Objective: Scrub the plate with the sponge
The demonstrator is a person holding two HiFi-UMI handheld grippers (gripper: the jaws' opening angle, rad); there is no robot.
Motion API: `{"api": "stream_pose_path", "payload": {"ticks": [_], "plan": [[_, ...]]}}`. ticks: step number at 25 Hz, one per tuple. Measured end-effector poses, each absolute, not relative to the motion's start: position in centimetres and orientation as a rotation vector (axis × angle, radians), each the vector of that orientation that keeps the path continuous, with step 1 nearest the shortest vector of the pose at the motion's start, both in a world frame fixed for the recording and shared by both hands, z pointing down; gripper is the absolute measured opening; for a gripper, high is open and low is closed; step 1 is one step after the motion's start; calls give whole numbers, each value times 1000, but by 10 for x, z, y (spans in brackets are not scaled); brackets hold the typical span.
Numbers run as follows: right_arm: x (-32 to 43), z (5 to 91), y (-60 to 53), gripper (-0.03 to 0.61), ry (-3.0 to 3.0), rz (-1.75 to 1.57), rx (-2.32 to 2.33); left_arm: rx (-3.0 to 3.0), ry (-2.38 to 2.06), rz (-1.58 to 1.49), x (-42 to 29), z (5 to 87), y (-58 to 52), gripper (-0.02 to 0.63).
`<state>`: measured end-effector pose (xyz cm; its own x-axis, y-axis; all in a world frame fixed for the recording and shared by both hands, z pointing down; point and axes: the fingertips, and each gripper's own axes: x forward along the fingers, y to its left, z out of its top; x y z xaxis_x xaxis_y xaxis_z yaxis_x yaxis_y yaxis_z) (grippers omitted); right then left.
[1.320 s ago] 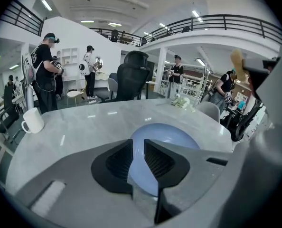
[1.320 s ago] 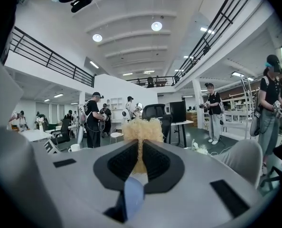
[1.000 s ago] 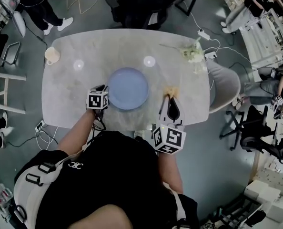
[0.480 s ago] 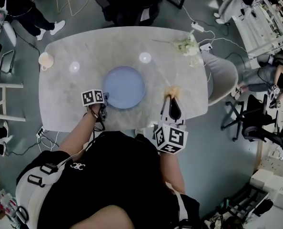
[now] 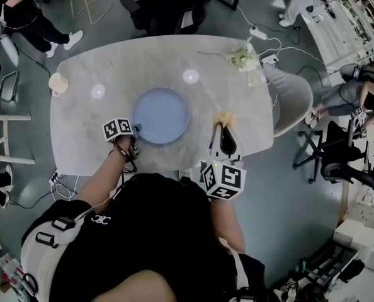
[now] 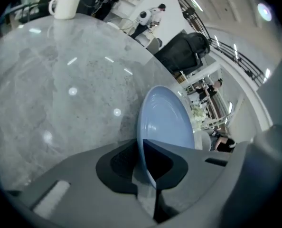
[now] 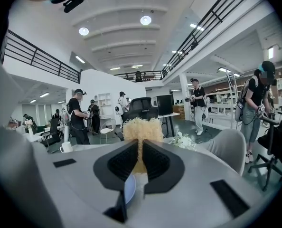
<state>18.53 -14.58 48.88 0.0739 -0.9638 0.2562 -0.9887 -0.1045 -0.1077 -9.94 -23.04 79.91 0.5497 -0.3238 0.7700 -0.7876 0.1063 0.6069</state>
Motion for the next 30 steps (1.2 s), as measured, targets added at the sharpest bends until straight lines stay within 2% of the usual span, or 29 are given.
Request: {"api": "stream_pose_path", "payload": {"ticks": [4, 12, 30], "plan": [[187, 488, -145, 32, -2043, 410, 2227, 1381, -934, 272, -97, 795, -227, 26], [182, 489, -154, 32, -2094, 420, 2202, 1444, -861, 222, -90, 768, -227, 34], [144, 488, -178, 32, -2294, 392, 2004, 1607, -833, 43, -89, 627, -229, 41]]}}
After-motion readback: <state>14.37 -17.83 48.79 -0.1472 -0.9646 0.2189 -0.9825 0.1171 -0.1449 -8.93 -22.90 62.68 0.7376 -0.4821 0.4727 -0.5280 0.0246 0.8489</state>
